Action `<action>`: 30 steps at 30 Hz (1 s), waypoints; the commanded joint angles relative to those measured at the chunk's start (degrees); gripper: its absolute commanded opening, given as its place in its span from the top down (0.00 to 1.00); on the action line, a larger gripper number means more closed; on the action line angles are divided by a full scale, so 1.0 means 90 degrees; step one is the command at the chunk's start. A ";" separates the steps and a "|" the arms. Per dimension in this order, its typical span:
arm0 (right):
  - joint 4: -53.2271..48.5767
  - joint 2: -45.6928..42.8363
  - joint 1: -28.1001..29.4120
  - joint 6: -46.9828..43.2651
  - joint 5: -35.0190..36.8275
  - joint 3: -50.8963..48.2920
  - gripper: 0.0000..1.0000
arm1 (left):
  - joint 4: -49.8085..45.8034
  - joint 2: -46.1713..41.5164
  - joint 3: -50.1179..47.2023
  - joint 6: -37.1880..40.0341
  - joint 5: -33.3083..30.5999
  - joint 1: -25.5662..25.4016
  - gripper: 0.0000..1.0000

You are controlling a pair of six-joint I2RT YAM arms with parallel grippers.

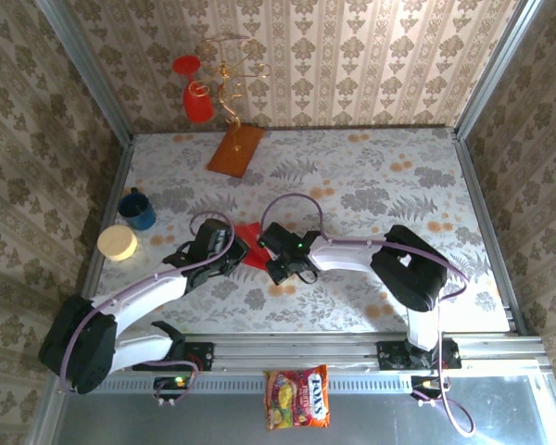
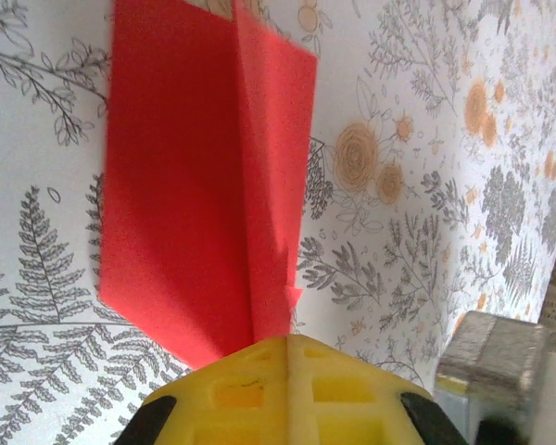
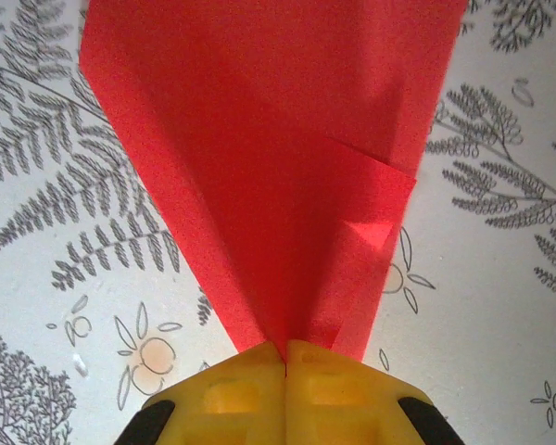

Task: Fold a paper plane with a square sheet of paper (pick it up from the middle)
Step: Fourth fold the wing at the center of the table.

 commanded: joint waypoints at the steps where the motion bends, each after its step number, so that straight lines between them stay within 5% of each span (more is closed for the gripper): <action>1: -0.0021 -0.0113 -0.0257 0.0116 -0.0690 -0.0182 1.00 | -0.0390 -0.0225 0.0075 0.0299 -0.0278 0.0034 1.00; 9: 0.0053 0.0137 -0.0980 0.0436 -0.3004 -0.0202 1.00 | -0.0913 -0.0498 0.0209 0.1331 -0.0399 0.0201 0.99; 15: 0.0090 0.0227 -0.1379 0.0858 -0.4010 -0.0357 1.00 | -0.0631 -0.0196 0.0112 0.1917 -0.0038 0.0263 0.99; 30: 0.0506 0.0439 -0.1788 0.1430 -0.4169 -0.0851 1.00 | 0.0757 0.1124 0.0410 0.2910 0.1167 0.0100 1.00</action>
